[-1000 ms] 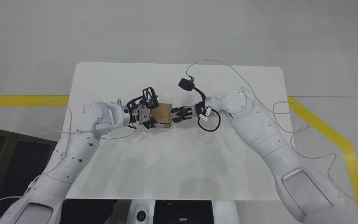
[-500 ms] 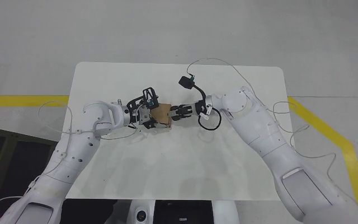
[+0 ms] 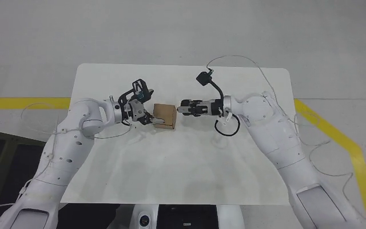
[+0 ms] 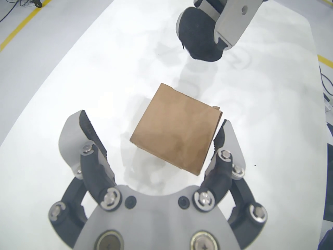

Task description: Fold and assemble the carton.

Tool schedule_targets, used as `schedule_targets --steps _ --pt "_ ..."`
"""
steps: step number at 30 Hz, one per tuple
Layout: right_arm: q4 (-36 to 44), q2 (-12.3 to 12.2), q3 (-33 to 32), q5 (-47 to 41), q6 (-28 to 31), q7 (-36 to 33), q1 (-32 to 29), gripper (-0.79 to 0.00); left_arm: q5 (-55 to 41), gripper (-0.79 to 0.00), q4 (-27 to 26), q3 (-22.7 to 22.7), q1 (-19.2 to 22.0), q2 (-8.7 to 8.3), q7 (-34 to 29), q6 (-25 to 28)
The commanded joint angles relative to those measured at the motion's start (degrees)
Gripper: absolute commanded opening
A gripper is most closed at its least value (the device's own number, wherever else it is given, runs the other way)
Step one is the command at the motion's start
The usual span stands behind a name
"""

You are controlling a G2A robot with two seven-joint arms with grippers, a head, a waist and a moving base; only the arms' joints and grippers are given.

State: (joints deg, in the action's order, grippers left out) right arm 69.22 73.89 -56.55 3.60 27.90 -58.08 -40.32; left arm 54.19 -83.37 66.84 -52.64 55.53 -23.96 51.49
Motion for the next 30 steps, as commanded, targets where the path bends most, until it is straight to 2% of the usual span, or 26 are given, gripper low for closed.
schedule_targets --steps 1,2,3,9,13,23,30 --pt "1.3 -0.5 -1.5 1.4 3.0 1.5 -0.9 -0.431 -1.9 0.000 -0.4 1.3 0.1 -0.28 -1.0 -0.2" --pt "1.9 -0.8 -2.2 2.2 4.8 2.4 -1.4 -0.366 -2.7 0.000 -0.5 1.9 0.2 -0.42 -1.4 -0.5" --pt "2.2 -1.0 -3.0 3.1 6.4 3.3 -1.9 0.000 -3.3 0.000 -0.6 2.5 0.3 -0.53 -1.8 -0.9" --pt "2.8 -2.4 -7.4 8.6 15.1 9.8 -4.0 0.000 -7.5 0.000 1.9 4.2 3.0 -0.67 -3.9 -4.4" --pt "4.0 -3.4 -11.3 15.3 18.6 14.8 -5.1 0.000 -8.7 0.000 3.9 4.5 5.7 -0.61 -4.9 -6.0" --pt "11.3 -6.0 -21.7 33.5 19.9 24.6 -7.4 0.000 -8.1 0.000 9.7 5.1 12.5 -0.45 -5.2 -9.9" --pt "15.0 -6.9 -24.6 45.0 18.8 30.5 -6.7 0.000 -7.4 0.000 10.8 5.4 14.7 -0.45 -4.0 -11.3"
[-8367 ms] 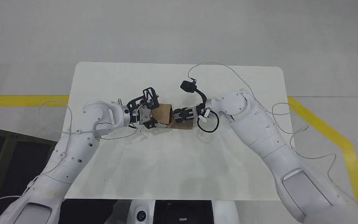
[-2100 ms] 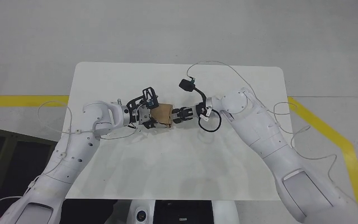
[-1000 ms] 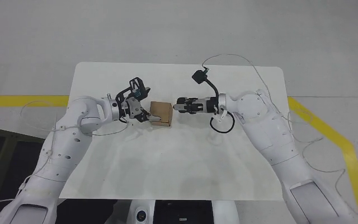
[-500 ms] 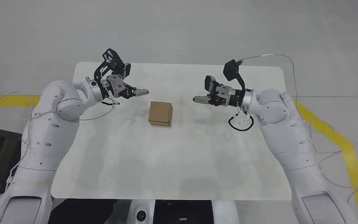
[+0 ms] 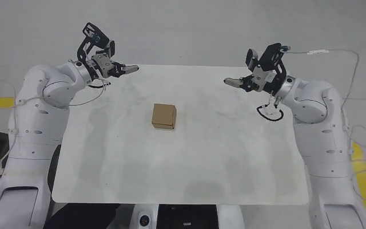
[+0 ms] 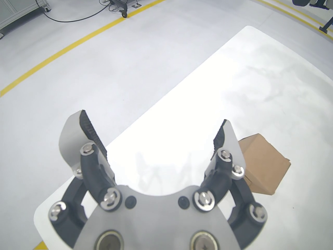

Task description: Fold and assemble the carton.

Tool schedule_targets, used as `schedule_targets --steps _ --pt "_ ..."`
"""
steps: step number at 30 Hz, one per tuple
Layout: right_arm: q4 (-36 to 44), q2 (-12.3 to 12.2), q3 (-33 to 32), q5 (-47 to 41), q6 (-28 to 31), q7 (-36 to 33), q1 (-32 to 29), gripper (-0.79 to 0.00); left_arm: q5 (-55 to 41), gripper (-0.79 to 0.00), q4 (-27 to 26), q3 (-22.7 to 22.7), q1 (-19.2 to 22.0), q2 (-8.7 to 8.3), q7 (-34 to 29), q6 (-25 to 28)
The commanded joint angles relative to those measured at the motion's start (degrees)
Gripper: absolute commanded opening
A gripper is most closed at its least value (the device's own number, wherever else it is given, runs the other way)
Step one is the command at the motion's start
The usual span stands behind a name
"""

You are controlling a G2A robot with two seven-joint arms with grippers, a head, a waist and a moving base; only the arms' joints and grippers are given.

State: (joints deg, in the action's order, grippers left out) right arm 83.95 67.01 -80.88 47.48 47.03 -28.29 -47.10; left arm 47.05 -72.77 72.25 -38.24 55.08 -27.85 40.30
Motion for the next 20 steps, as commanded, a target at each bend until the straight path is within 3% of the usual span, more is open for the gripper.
schedule_targets --steps 1,7,20 --pt "0.6 -0.2 -0.5 2.4 -0.7 1.5 0.3 0.000 -0.4 0.000 0.4 0.0 0.6 0.01 -0.1 -0.2" --pt "2.5 -0.7 -1.1 7.3 -2.5 0.9 1.9 0.000 -0.4 0.000 1.4 0.5 1.3 -0.11 0.2 -0.7" --pt "2.5 -0.7 -1.1 7.3 -2.5 0.9 1.9 0.000 -0.4 -0.001 1.4 0.5 1.3 -0.11 0.2 -0.7"
